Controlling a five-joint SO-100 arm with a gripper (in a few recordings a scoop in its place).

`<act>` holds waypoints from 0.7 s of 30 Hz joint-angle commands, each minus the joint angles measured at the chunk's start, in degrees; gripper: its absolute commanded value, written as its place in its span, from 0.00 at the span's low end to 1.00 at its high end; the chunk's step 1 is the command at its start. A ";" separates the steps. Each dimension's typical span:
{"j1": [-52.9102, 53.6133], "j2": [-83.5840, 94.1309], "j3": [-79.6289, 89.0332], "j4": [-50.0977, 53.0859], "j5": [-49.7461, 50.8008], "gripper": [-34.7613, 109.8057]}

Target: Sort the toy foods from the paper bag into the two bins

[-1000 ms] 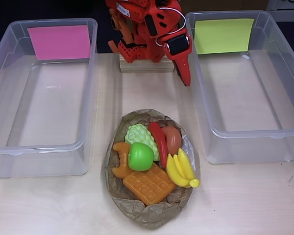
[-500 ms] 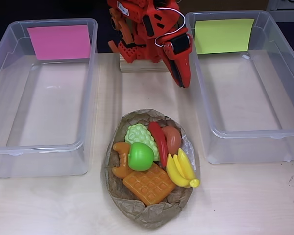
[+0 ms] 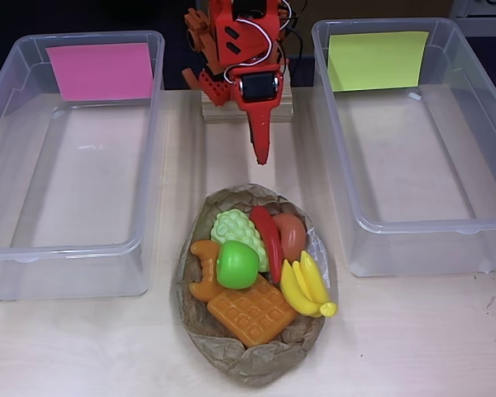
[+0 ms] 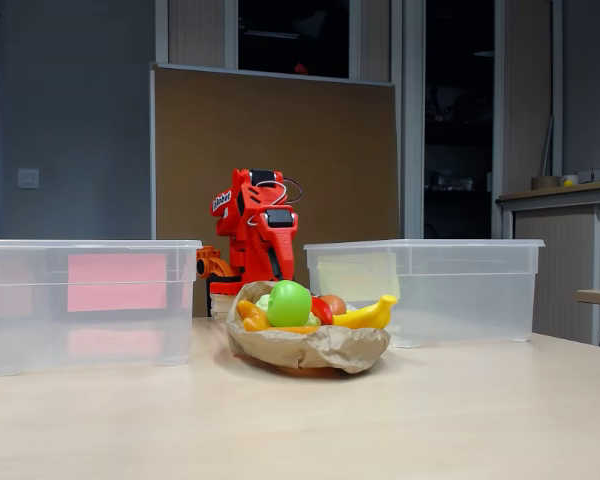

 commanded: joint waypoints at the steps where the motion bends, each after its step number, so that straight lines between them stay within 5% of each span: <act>1: 1.41 0.00 0.35 0.70 -1.14 0.24; 21: 7.56 0.35 -1.58 -9.14 0.79 0.26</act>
